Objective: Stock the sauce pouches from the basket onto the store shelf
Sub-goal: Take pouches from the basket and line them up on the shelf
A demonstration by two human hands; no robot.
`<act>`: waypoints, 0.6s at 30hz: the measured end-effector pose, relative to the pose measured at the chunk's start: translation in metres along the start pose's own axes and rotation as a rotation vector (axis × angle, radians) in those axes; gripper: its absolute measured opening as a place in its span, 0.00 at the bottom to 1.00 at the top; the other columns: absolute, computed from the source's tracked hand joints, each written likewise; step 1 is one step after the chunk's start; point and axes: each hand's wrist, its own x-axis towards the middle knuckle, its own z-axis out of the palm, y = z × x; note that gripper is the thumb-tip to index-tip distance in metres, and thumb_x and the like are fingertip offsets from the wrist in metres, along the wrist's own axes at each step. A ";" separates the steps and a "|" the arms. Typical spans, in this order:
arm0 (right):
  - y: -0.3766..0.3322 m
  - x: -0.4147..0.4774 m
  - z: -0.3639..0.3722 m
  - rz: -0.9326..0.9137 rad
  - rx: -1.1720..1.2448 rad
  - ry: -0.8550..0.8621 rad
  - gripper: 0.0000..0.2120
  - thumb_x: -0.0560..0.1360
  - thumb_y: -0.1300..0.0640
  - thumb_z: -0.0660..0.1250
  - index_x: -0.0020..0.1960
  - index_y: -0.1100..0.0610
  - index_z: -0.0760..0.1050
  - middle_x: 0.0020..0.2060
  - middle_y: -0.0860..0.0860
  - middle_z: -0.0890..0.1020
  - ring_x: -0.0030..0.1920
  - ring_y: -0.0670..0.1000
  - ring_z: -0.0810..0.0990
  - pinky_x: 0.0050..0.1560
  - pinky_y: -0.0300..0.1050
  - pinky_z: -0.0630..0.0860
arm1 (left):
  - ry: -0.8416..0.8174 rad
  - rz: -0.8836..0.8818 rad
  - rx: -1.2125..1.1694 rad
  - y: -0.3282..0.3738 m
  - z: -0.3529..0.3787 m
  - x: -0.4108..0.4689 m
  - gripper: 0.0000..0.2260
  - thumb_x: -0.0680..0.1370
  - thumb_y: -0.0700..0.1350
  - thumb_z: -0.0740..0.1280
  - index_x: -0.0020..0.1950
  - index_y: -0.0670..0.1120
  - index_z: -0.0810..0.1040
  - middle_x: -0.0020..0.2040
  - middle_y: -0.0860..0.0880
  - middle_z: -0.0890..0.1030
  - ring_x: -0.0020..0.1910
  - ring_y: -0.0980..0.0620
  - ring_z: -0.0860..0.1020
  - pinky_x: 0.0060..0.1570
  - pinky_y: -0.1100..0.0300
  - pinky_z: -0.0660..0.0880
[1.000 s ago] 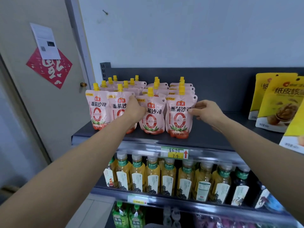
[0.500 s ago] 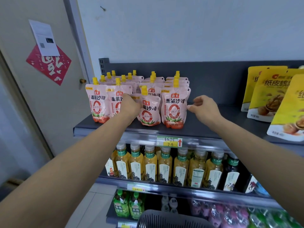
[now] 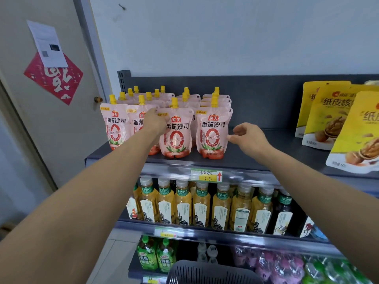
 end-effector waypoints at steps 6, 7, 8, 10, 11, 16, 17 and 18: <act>0.006 0.006 0.004 0.007 -0.002 -0.016 0.19 0.75 0.56 0.68 0.63 0.61 0.73 0.60 0.55 0.78 0.52 0.49 0.74 0.53 0.43 0.71 | -0.018 0.014 0.035 -0.005 0.008 0.011 0.26 0.78 0.34 0.61 0.75 0.43 0.57 0.68 0.42 0.72 0.60 0.45 0.75 0.49 0.55 0.79; 0.007 0.007 0.005 0.008 -0.001 -0.019 0.19 0.75 0.56 0.68 0.63 0.61 0.72 0.60 0.55 0.78 0.51 0.49 0.73 0.53 0.43 0.71 | -0.009 0.028 0.089 -0.008 0.009 0.011 0.26 0.78 0.34 0.61 0.74 0.42 0.59 0.67 0.42 0.72 0.58 0.45 0.76 0.49 0.55 0.79; 0.007 0.008 0.006 0.008 0.001 -0.021 0.19 0.75 0.56 0.68 0.63 0.61 0.72 0.60 0.55 0.78 0.51 0.49 0.73 0.53 0.43 0.71 | -0.001 0.040 0.145 -0.011 0.010 0.010 0.24 0.77 0.34 0.62 0.72 0.41 0.61 0.66 0.42 0.73 0.58 0.45 0.76 0.51 0.53 0.79; 0.008 0.010 0.008 0.013 0.005 -0.023 0.19 0.75 0.56 0.68 0.63 0.61 0.72 0.60 0.55 0.78 0.51 0.49 0.73 0.53 0.42 0.71 | 0.012 0.051 0.222 -0.017 0.010 0.008 0.20 0.76 0.35 0.63 0.68 0.40 0.65 0.64 0.41 0.74 0.60 0.42 0.75 0.56 0.51 0.77; 0.008 0.011 0.010 0.018 0.009 -0.024 0.19 0.75 0.56 0.68 0.63 0.61 0.72 0.60 0.55 0.78 0.51 0.49 0.73 0.53 0.42 0.71 | 0.012 0.049 0.226 -0.020 0.009 0.007 0.18 0.76 0.36 0.64 0.66 0.38 0.67 0.63 0.39 0.74 0.60 0.41 0.76 0.56 0.50 0.77; 0.005 0.015 0.017 0.071 0.061 -0.049 0.22 0.76 0.56 0.67 0.66 0.61 0.67 0.63 0.56 0.76 0.54 0.51 0.75 0.52 0.43 0.71 | -0.077 -0.042 0.121 -0.031 0.010 0.001 0.12 0.79 0.43 0.62 0.61 0.39 0.72 0.57 0.42 0.77 0.51 0.46 0.78 0.50 0.49 0.79; 0.003 0.016 0.018 0.086 0.082 -0.055 0.23 0.76 0.56 0.67 0.68 0.61 0.65 0.64 0.56 0.75 0.58 0.53 0.75 0.53 0.44 0.72 | -0.112 -0.069 0.091 -0.033 0.010 -0.001 0.10 0.80 0.44 0.60 0.60 0.41 0.71 0.54 0.45 0.76 0.46 0.49 0.77 0.44 0.51 0.78; 0.000 0.017 0.019 0.104 0.107 -0.065 0.24 0.76 0.56 0.67 0.69 0.62 0.64 0.65 0.56 0.74 0.62 0.54 0.75 0.54 0.45 0.73 | -0.136 -0.093 0.067 -0.034 0.011 -0.002 0.12 0.81 0.45 0.58 0.61 0.41 0.71 0.53 0.46 0.75 0.45 0.51 0.75 0.41 0.54 0.77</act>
